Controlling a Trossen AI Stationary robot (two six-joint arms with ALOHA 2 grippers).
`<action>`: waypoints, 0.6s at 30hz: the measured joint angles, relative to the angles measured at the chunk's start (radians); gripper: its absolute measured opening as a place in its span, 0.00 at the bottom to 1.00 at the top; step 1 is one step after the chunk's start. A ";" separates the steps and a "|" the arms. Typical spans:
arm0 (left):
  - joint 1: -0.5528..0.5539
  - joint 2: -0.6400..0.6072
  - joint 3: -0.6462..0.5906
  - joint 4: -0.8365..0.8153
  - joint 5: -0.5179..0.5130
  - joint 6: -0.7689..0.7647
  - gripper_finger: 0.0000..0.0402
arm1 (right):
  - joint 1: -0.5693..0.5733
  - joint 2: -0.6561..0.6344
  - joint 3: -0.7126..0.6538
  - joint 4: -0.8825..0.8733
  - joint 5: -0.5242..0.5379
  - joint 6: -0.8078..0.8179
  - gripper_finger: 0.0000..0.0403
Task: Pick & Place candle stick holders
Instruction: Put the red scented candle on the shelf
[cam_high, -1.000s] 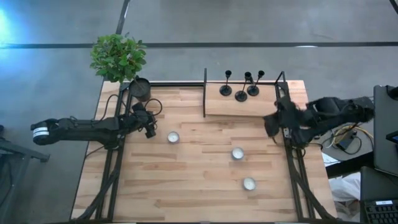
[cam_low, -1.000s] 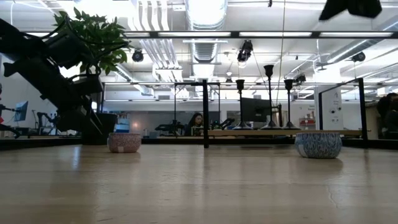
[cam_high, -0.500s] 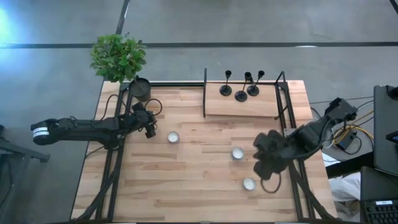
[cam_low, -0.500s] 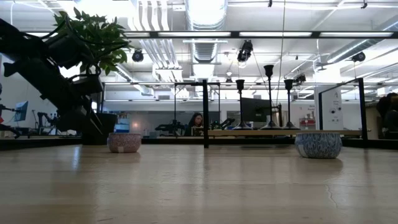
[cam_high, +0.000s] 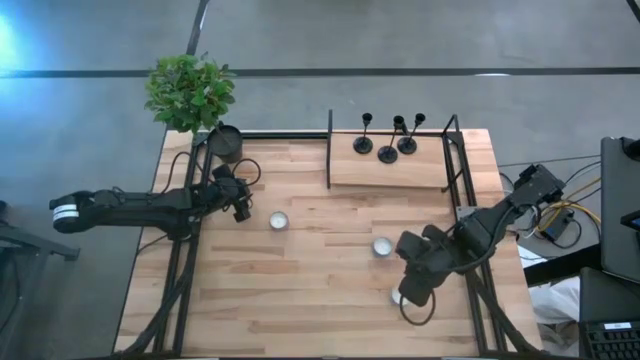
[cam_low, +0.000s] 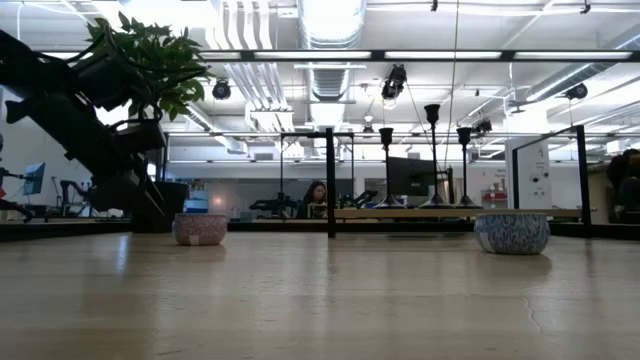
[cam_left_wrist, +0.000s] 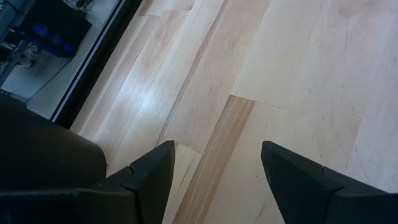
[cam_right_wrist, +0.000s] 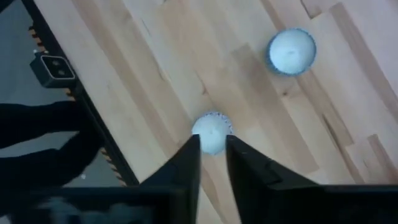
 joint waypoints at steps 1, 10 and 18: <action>0.000 0.000 0.000 0.000 0.000 0.000 0.61 | 0.000 0.000 0.000 0.000 -0.002 0.001 0.22; 0.000 0.000 0.000 0.000 0.000 0.000 0.61 | 0.000 0.011 -0.061 -0.008 -0.023 -0.007 0.62; 0.000 0.000 0.000 0.000 0.000 0.000 0.61 | 0.000 0.042 -0.127 0.008 -0.042 -0.083 0.88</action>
